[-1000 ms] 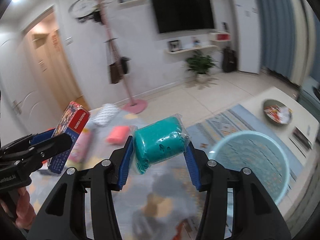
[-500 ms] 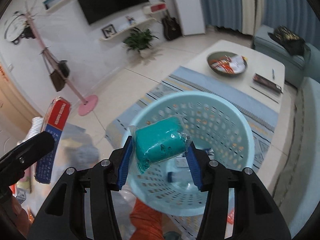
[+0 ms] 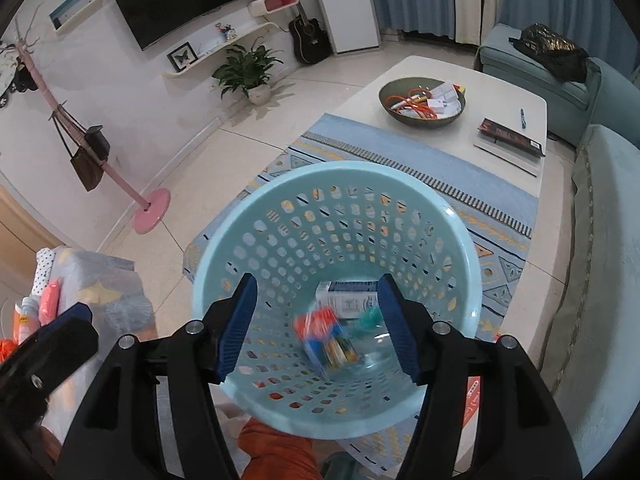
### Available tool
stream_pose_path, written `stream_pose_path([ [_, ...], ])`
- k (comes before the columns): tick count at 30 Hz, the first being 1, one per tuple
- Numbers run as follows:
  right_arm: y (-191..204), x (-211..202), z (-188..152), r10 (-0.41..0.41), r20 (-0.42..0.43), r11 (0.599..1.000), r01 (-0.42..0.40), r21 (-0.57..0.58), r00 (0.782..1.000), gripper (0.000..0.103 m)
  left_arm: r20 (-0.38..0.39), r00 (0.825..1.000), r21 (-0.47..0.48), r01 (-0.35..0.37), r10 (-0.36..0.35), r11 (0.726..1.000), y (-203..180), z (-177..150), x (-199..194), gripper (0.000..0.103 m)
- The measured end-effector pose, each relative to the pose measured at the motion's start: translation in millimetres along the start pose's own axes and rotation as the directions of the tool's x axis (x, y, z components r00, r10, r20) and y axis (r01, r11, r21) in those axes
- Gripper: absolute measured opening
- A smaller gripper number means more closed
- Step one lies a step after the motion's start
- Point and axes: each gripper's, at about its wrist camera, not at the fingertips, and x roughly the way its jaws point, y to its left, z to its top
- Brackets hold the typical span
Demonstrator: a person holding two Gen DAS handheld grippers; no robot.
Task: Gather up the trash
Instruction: 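Release the card box from the left tool into the basket while the right tool drops the teal roll, then grasp the orange plastic bag with the left tool while the right tool grasps the pink yogurt bottle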
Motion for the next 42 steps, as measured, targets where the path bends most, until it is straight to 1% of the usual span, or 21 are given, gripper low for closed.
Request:
stream_pose_path([
  [1,5,-3,0,0.002,0.007,1.0,-0.002,-0.009,1.0,0.064,0.013,1.0,0.0,0.002,-0.001,1.0,2,-3,-8,0.08],
  [2,11,-7,-1,0.007,0.016,1.0,-0.007,-0.02,1.0,0.065,0.023,1.0,-0.001,0.001,-0.001,1.0,2,-4,-13,0.08],
  [6,39,-23,-4,0.038,0.045,0.997,-0.035,-0.074,0.998,0.066,0.084,0.996,-0.003,-0.01,0.01,1.0,8,-13,-46,0.08],
  [8,54,-32,-6,0.058,0.066,0.993,-0.051,-0.107,0.996,0.066,0.126,0.991,0.003,-0.036,0.035,0.999,12,-19,-67,0.08],
  [11,85,-51,-12,0.107,0.105,0.981,-0.088,-0.175,0.989,0.066,0.176,0.979,0.003,-0.108,0.106,0.994,20,-24,-95,0.08],
  [15,131,-74,-22,0.179,0.137,0.949,-0.135,-0.286,0.974,0.066,0.256,0.953,-0.049,-0.155,0.162,0.987,36,-31,-137,0.082],
  [17,150,-82,-27,0.213,0.142,0.929,-0.155,-0.336,0.967,0.066,0.294,0.932,-0.092,-0.195,0.214,0.977,49,-34,-161,0.084],
  [20,187,-95,-38,0.267,0.147,0.888,-0.184,-0.421,0.952,0.066,0.342,0.877,-0.16,-0.299,0.337,0.941,72,-42,-198,0.087],
  [21,202,-99,-43,0.292,0.142,0.868,-0.2,-0.454,0.946,0.066,0.347,0.863,-0.177,-0.323,0.366,0.93,78,-43,-205,0.088],
  [23,223,-101,-49,0.326,0.125,0.843,-0.227,-0.488,0.937,0.066,0.343,0.825,-0.23,-0.391,0.45,0.891,95,-47,-224,0.088],
  [24,234,-102,-53,0.344,0.112,0.828,-0.245,-0.505,0.932,0.066,0.321,0.799,-0.27,-0.438,0.509,0.857,107,-50,-233,0.088],
  [26,259,-101,-61,0.375,0.079,0.799,-0.279,-0.532,0.924,0.066,0.298,0.759,-0.324,-0.49,0.579,0.809,126,-53,-248,0.088],
  [27,269,-101,-65,0.389,0.064,0.786,-0.295,-0.543,0.919,0.066,0.293,0.746,-0.353,-0.497,0.598,0.792,138,-57,-257,0.088],
  [29,288,-101,-72,0.41,0.042,0.76,-0.315,-0.568,0.911,0.066,0.285,0.738,-0.398,-0.49,0.612,0.776,159,-63,-270,0.088],
  [31,305,-100,-79,0.418,0.028,0.74,-0.322,-0.591,0.908,0.066,0.264,0.724,-0.45,-0.492,0.638,0.745,182,-71,-281,0.088],
  [33,324,-98,-85,0.427,-0.002,0.718,-0.341,-0.607,0.904,0.066,0.243,0.718,-0.499,-0.484,0.652,0.719,209,-78,-290,0.088],
  [35,341,-93,-90,0.435,-0.033,0.7,-0.361,-0.616,0.9,0.066,0.226,0.723,-0.519,-0.478,0.653,0.709,231,-89,-298,0.088],
  [36,347,-90,-92,0.436,-0.046,0.695,-0.369,-0.618,0.899,0.066,0.218,0.743,-0.517,-0.463,0.633,0.72,243,-89,-295,0.088],
  [39,362,-78,-95,0.437,-0.09,0.693,-0.398,-0.601,0.895,0.065,0.208,0.778,-0.526,-0.422,0.593,0.739,265,-93,-289,0.088],
  [40,366,-72,-95,0.442,-0.11,0.693,-0.417,-0.588,0.89,0.065,0.2,0.784,-0.528,-0.419,0.587,0.739,270,-94,-284,0.088],
  [42,374,-63,-96,0.438,-0.135,0.703,-0.432,-0.565,0.889,0.065,0.166,0.783,-0.531,-0.44,0.599,0.724,278,-94,-274,0.088],
])
